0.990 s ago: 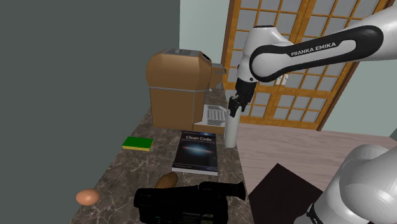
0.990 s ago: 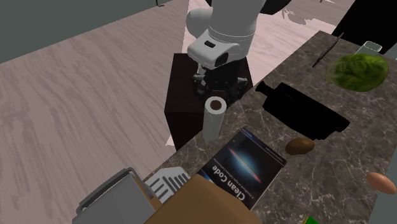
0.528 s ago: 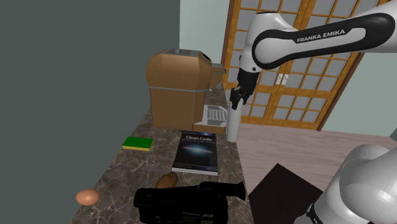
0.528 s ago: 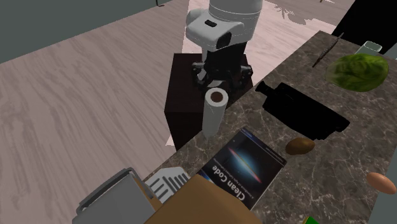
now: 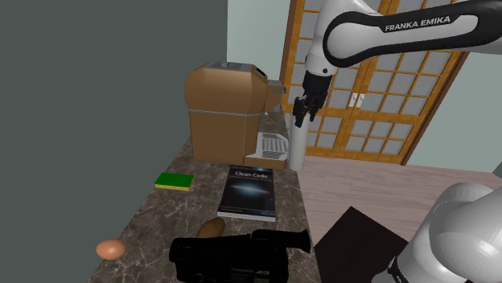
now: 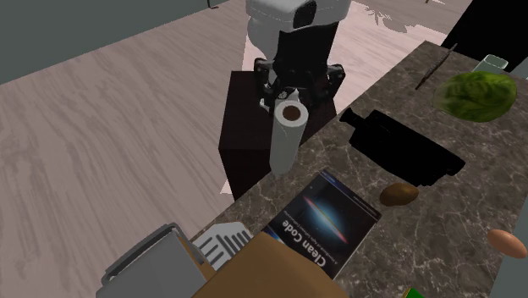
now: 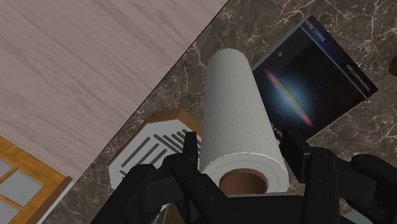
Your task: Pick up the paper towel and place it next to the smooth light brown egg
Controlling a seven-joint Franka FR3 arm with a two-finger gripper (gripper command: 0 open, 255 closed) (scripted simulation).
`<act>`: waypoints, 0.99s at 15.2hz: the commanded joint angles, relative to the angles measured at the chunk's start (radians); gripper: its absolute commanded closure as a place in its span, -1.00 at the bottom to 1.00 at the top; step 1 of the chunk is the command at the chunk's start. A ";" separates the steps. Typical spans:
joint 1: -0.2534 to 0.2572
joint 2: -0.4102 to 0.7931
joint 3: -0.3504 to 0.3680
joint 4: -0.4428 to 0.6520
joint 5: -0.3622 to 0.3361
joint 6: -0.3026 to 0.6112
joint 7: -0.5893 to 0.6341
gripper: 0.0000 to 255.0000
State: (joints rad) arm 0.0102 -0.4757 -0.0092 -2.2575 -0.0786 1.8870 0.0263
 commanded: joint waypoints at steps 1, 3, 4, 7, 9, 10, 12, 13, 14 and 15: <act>-0.001 0.000 -0.002 0.027 0.000 -0.027 -0.004 1.00; -0.001 0.001 -0.001 0.055 0.001 -0.054 -0.006 1.00; -0.001 0.002 -0.001 0.069 0.001 -0.067 -0.007 1.00; -0.001 0.007 0.000 0.113 0.002 -0.106 -0.009 1.00; 0.000 0.010 0.000 0.143 0.003 -0.133 -0.011 1.00; 0.000 0.013 0.000 0.159 0.003 -0.146 -0.012 1.00; 0.000 0.018 0.000 0.190 0.003 -0.172 -0.014 1.00; 0.000 0.021 0.001 0.206 0.004 -0.185 -0.014 1.00; 0.000 0.024 0.001 0.222 0.004 -0.198 -0.015 1.00; 0.000 0.027 0.001 0.239 0.004 -0.212 -0.016 1.00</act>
State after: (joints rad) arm 0.0093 -0.4498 -0.0093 -2.0314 -0.0749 1.6876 0.0096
